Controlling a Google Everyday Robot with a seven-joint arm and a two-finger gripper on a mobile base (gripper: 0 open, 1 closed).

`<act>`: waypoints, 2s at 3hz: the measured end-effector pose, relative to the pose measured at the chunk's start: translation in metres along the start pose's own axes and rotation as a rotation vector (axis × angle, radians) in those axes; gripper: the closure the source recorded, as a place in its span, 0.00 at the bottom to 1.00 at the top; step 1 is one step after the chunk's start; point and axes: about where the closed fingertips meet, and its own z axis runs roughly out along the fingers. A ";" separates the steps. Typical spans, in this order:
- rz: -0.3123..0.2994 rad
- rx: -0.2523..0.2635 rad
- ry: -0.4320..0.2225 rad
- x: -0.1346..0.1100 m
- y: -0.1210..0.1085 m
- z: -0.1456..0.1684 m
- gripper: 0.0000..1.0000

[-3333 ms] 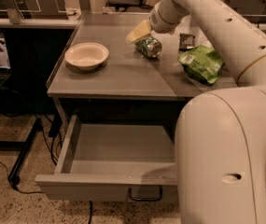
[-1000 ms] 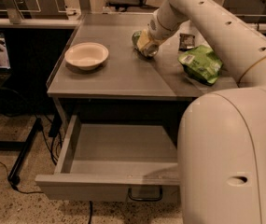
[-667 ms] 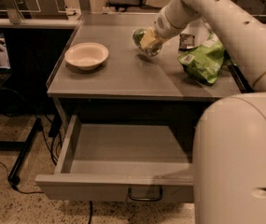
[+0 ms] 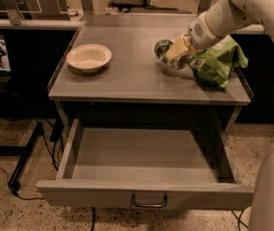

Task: Place green can into top drawer

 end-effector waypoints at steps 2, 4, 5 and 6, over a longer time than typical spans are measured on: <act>0.190 -0.060 -0.040 0.060 0.028 -0.035 1.00; 0.310 -0.090 -0.066 0.082 0.035 -0.045 1.00; 0.309 -0.090 -0.066 0.082 0.035 -0.045 1.00; 0.252 -0.107 -0.058 0.091 0.055 -0.047 1.00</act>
Offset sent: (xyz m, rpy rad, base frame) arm -0.1004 -0.0263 0.0027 0.1958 0.0849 -0.1957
